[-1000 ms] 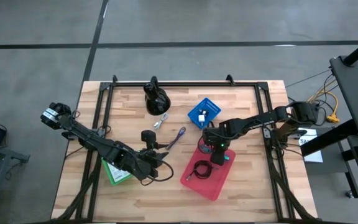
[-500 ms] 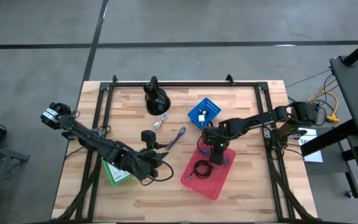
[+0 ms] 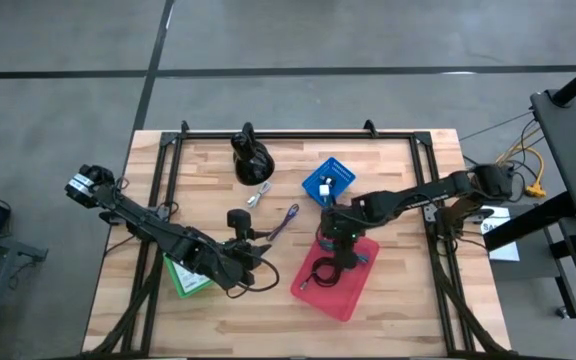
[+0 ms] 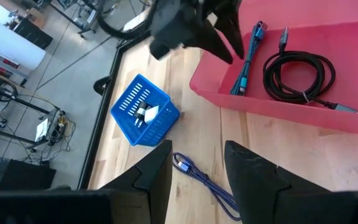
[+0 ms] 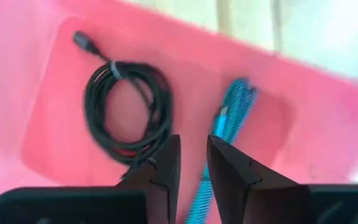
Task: Pick and place items into bin
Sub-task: Put the purple charger cable into the pink bin
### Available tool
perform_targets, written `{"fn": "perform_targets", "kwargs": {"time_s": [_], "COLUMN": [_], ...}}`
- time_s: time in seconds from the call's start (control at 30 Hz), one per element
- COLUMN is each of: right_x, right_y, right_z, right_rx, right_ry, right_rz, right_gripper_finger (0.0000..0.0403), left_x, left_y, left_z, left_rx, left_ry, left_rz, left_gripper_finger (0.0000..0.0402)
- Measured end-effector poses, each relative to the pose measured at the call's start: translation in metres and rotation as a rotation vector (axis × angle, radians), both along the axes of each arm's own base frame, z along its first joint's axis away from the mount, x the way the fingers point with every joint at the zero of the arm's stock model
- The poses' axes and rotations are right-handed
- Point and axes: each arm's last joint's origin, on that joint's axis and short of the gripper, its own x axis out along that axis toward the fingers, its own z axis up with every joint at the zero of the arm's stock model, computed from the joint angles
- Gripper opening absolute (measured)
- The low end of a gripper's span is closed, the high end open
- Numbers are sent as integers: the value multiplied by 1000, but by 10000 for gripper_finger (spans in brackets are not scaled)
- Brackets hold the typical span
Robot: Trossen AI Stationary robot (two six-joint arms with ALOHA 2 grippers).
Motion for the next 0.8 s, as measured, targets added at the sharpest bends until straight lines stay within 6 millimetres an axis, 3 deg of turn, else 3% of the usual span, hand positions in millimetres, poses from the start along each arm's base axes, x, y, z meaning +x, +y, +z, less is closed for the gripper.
{"fn": "perform_targets", "kwargs": {"time_s": [0.2, 0.47, 0.67, 0.8], "right_x": [-11, -40, -70, -89], "right_y": [17, 33, 30, 24], "right_z": [19, 36, 19, 5], "right_rx": [-253, -356, -470, -505], "right_ry": [-215, -709, -1068, -1167], "right_rz": [15, 228, 308, 296], "right_gripper_finger": [70, 68, 72, 69], "left_x": [0, 0, 1, 1], "left_y": [0, 0, 0, -1], "left_z": [0, 0, 1, 1], "left_rx": [-21, -46, -54, -48], "left_ry": [-10, -26, -35, -34], "left_rz": [12, 25, 27, 23], "left_gripper_finger": [131, 131, 131, 131]}}
